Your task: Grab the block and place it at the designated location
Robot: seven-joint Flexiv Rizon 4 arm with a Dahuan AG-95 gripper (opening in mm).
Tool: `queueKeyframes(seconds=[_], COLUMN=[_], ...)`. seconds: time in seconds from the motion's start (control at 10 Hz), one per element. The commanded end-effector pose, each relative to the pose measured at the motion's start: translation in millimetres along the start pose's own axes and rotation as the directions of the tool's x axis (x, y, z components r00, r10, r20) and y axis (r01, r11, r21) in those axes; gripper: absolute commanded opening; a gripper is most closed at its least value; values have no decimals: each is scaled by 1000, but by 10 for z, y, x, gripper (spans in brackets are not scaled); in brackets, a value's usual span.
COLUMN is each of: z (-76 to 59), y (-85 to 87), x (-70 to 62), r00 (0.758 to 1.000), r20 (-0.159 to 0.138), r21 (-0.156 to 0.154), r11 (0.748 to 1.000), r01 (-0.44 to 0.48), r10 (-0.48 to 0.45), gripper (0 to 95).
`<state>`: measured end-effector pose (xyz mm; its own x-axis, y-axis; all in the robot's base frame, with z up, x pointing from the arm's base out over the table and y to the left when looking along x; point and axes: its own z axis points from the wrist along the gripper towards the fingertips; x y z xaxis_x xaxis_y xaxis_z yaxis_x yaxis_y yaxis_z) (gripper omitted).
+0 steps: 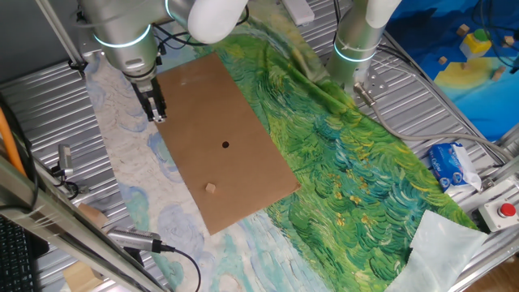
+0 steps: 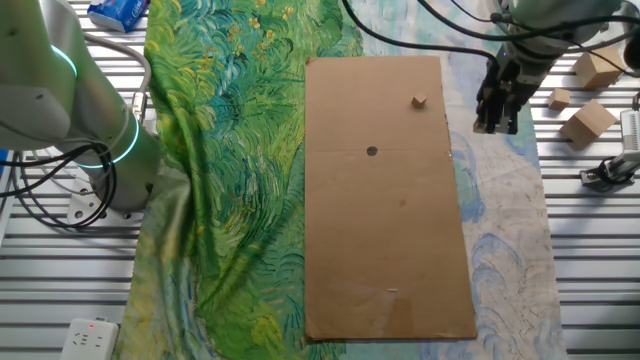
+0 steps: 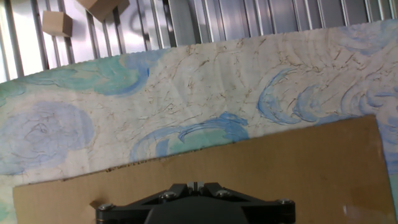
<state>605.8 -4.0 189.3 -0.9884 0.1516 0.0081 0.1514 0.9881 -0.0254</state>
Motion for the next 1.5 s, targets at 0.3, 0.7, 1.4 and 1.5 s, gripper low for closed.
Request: queueKeyframes(seconds=[0.3, 0.7, 1.4, 1.5], z=[-3, -3, -3, -3], y=[9, 9, 9, 9], x=[-12, -12, -12, -12], r00=[995, 988, 982, 984], r20=[-30, -32, 1, 33], r21=[-33, -84, -84, -84], r11=[995, 985, 979, 981], r01=[94, 149, 187, 177], r10=[-95, -152, -187, -175], gripper=[0, 0, 0, 0])
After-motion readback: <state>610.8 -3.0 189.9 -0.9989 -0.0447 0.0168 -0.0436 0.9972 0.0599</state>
